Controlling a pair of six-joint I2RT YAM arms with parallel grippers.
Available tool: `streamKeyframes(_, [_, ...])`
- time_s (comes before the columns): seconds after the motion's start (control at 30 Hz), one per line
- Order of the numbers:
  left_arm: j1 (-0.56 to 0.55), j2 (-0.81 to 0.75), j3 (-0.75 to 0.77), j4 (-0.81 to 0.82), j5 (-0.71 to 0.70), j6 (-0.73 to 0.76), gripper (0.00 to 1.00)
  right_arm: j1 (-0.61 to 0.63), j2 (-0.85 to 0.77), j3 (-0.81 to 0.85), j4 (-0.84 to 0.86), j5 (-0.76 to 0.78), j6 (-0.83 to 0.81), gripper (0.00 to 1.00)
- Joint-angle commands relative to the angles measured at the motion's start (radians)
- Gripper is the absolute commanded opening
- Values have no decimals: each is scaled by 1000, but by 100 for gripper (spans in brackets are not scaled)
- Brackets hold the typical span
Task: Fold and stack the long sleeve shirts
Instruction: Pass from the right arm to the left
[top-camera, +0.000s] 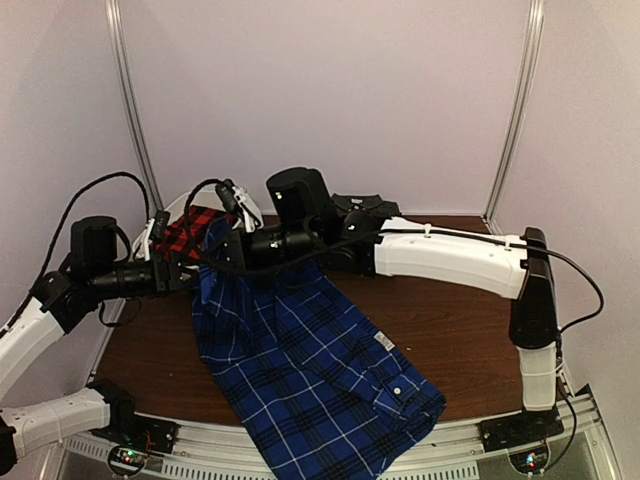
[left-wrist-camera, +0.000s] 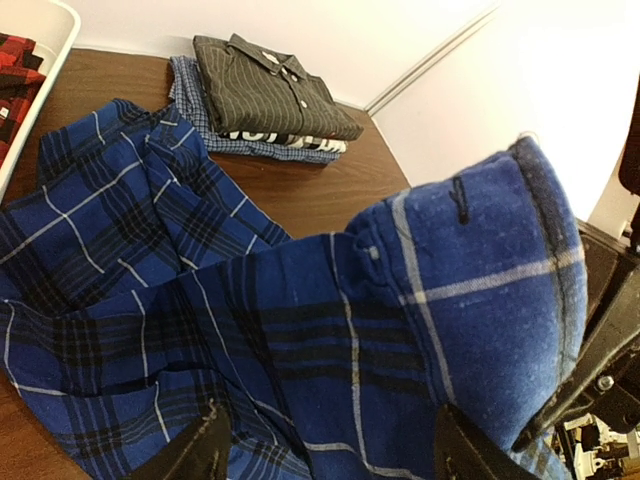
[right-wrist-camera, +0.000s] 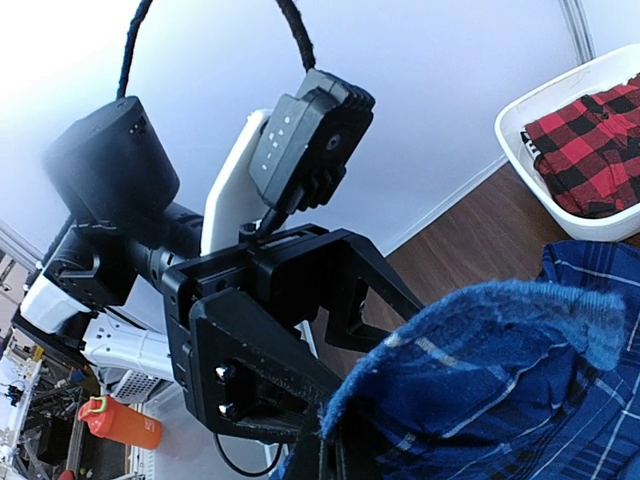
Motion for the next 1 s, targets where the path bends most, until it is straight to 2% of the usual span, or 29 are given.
streamKeyframes(0.0, [-11, -70, 5, 41, 66, -10, 72, 5, 40, 31, 64, 45, 50, 0])
streamKeyframes(0.1, [-11, -88, 6, 30, 89, -10, 72, 3, 54, 45, 67, 47, 66, 0])
streamKeyframes(0.4, [-11, -158, 70, -115, -16, -14, 74, -3, 46, 13, 91, 70, 80, 0])
streamKeyframes(0.6, [-11, -112, 67, -173, -22, 30, 73, 1, 54, 12, 115, 34, 106, 0])
streamKeyframes(0.97, [-11, -49, 36, -100, 39, 40, 63, 13, 81, 7, 140, 11, 130, 0])
